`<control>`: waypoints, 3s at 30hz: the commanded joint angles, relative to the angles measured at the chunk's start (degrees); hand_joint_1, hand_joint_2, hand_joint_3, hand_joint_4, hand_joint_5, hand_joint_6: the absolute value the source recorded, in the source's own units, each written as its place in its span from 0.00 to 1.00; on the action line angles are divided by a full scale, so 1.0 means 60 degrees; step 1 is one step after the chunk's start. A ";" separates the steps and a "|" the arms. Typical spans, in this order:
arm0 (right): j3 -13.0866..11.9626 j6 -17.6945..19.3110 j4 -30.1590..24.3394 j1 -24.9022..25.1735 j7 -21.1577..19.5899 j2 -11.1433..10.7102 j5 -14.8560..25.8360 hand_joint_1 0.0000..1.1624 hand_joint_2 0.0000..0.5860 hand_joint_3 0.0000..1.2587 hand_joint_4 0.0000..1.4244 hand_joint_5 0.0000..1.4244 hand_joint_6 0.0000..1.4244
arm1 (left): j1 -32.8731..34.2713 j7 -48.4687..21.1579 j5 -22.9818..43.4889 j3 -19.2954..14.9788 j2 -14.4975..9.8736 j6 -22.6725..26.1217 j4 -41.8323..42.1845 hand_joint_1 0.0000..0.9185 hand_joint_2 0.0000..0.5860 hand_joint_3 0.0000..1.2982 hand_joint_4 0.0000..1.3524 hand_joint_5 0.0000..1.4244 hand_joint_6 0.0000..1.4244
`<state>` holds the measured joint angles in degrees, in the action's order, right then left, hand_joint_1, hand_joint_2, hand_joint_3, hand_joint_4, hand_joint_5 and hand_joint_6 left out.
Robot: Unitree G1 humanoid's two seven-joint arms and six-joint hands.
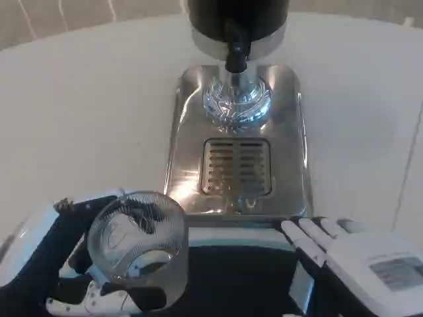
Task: Grasp the cup under the faucet to collect the drink, then remove the cup.
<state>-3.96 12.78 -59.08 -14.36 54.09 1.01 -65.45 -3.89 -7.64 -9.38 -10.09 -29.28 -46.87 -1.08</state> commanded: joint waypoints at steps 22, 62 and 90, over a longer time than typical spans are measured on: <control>-0.0019 0.0263 -0.0153 -0.0094 0.0106 0.0176 0.0127 0.19 0.88 0.00 0.00 0.00 0.00 | -0.0028 -0.0070 0.0112 0.0015 0.0190 0.0228 0.0211 0.62 0.04 0.78 0.89 1.00 1.00; -0.1209 0.0419 -0.0153 0.0321 0.1066 -0.0105 0.1292 0.19 0.87 0.00 0.00 0.00 0.00 | 0.6171 0.3577 -0.3056 0.2228 0.1945 0.1100 -0.6217 0.63 0.03 0.78 0.88 1.00 1.00; -0.2311 0.0502 -0.0153 -0.0046 0.1521 -0.0440 0.2352 0.18 0.87 0.00 0.00 0.00 0.00 | 0.9421 0.5781 -0.3624 0.3868 0.2507 0.1725 -1.0710 0.55 0.00 0.64 0.68 0.86 0.96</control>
<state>-17.71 16.15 -59.19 -13.87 62.90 -1.38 -52.16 52.18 26.55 -30.08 11.73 -13.23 -35.73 -64.20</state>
